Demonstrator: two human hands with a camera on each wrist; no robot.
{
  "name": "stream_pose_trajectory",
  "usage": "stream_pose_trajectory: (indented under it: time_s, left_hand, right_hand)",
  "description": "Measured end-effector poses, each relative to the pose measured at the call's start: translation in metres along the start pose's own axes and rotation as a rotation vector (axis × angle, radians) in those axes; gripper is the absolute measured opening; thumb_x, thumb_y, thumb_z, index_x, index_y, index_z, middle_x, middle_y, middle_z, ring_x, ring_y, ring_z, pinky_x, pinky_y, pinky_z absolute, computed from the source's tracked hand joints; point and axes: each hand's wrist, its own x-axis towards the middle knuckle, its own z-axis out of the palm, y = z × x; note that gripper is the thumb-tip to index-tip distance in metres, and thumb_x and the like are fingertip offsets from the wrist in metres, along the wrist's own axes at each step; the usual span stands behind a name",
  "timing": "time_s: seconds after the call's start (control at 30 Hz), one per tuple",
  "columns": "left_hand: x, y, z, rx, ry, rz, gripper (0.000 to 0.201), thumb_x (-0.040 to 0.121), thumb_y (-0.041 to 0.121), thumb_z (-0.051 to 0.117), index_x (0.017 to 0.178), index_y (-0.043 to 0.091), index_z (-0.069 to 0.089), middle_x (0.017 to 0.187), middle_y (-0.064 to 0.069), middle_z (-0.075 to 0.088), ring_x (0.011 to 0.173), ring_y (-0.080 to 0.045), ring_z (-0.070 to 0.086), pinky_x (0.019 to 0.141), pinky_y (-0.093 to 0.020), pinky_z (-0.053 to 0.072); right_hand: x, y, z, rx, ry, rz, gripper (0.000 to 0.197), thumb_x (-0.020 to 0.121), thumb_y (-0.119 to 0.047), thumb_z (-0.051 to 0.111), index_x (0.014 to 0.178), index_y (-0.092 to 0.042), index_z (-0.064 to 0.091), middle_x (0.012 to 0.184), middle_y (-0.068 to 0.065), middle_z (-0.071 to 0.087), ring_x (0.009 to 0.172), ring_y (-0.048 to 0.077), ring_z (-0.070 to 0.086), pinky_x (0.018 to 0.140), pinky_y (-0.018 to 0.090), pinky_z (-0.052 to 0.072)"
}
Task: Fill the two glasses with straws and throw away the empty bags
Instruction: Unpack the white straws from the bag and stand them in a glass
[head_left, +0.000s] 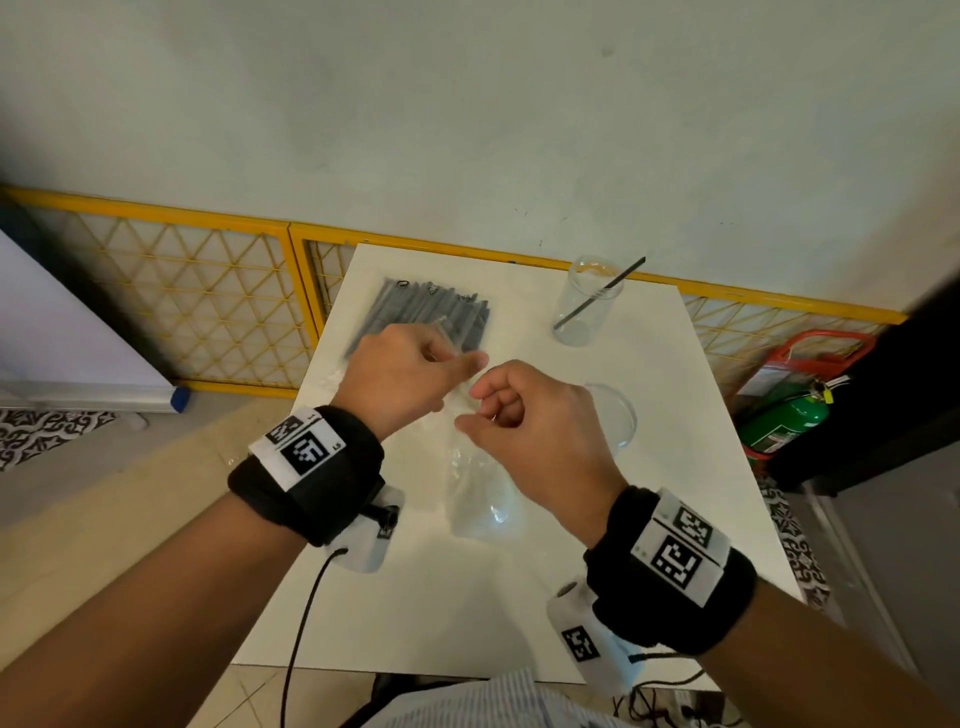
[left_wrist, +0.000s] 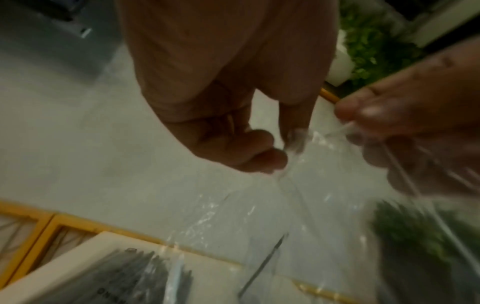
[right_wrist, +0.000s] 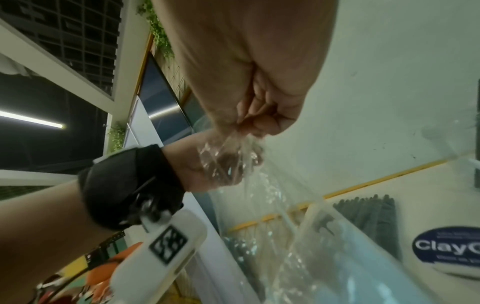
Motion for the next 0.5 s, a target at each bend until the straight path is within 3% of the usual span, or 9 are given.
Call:
stream_pose_trajectory:
  time_s: [0.07, 0.13, 0.2, 0.27, 0.37, 0.43, 0.5]
  left_hand:
    - [0.004, -0.004, -0.002, -0.072, -0.076, 0.027, 0.024, 0.089, 0.028, 0.069, 0.069, 0.017, 0.068, 0.063, 0.013, 0.068, 0.053, 0.003, 0.060, 0.062, -0.028, 0.047]
    - [0.005, -0.010, -0.005, -0.064, -0.147, 0.057, 0.026, 0.094, 0.024, 0.064, 0.069, 0.018, 0.067, 0.064, 0.010, 0.067, 0.059, -0.003, 0.059, 0.065, -0.030, 0.047]
    - [0.003, -0.012, -0.010, -0.047, -0.244, 0.091, 0.025, 0.098, 0.025, 0.059, 0.075, 0.017, 0.067, 0.075, 0.002, 0.070, 0.065, -0.005, 0.057, 0.068, -0.029, 0.044]
    - [0.001, -0.012, -0.016, -0.072, -0.336, 0.146, 0.024, 0.101, 0.016, 0.052, 0.081, 0.014, 0.066, 0.085, 0.000, 0.072, 0.066, 0.004, 0.053, 0.068, -0.018, 0.040]
    - [0.003, -0.007, -0.023, -0.125, -0.407, 0.172, 0.021, 0.103, 0.009, 0.047, 0.091, 0.004, 0.063, 0.090, 0.000, 0.073, 0.067, 0.004, 0.051, 0.063, -0.010, 0.039]
    - [0.005, -0.004, -0.026, -0.112, -0.454, 0.177, 0.020, 0.103, 0.009, 0.047, 0.095, 0.001, 0.063, 0.085, 0.006, 0.069, 0.064, 0.004, 0.048, 0.062, -0.009, 0.039]
    - [0.007, -0.003, -0.028, -0.088, -0.496, 0.158, 0.019, 0.103, 0.008, 0.046, 0.096, -0.001, 0.062, 0.081, 0.004, 0.062, 0.064, -0.002, 0.044, 0.060, -0.010, 0.037]
  right_hand:
    - [-0.006, 0.002, 0.001, 0.124, -0.113, 0.039, 0.019, 0.078, -0.021, 0.082, 0.091, -0.017, 0.069, 0.080, -0.007, 0.070, 0.063, 0.007, 0.065, 0.069, 0.019, 0.054]
    - [-0.008, 0.008, -0.003, 0.293, -0.178, 0.107, 0.008, 0.086, -0.014, 0.074, 0.092, -0.014, 0.069, 0.083, -0.004, 0.073, 0.065, 0.010, 0.070, 0.067, 0.025, 0.056]
    - [-0.003, 0.023, -0.010, 0.299, -0.084, 0.129, 0.011, 0.090, -0.007, 0.066, 0.094, -0.018, 0.069, 0.087, -0.003, 0.074, 0.071, 0.008, 0.072, 0.072, 0.026, 0.055]
    - [0.011, 0.042, -0.018, 0.114, -0.033, 0.123, 0.026, 0.090, -0.012, 0.065, 0.109, -0.029, 0.065, 0.106, -0.011, 0.071, 0.090, 0.001, 0.068, 0.086, 0.026, 0.054]
    - [0.035, 0.056, -0.024, 0.046, -0.186, 0.136, 0.064, 0.089, -0.025, 0.069, 0.144, -0.037, 0.040, 0.147, -0.009, 0.046, 0.132, 0.006, 0.045, 0.109, 0.032, 0.042]
    - [0.050, 0.057, -0.017, 0.029, -0.282, 0.076, 0.066, 0.089, -0.030, 0.070, 0.146, -0.034, 0.037, 0.159, -0.007, 0.029, 0.145, 0.009, 0.026, 0.113, 0.028, 0.029]
    - [0.061, 0.057, -0.009, 0.007, -0.301, 0.011, 0.052, 0.088, -0.035, 0.071, 0.135, -0.030, 0.050, 0.159, -0.005, 0.030, 0.145, 0.009, 0.027, 0.107, 0.023, 0.026]
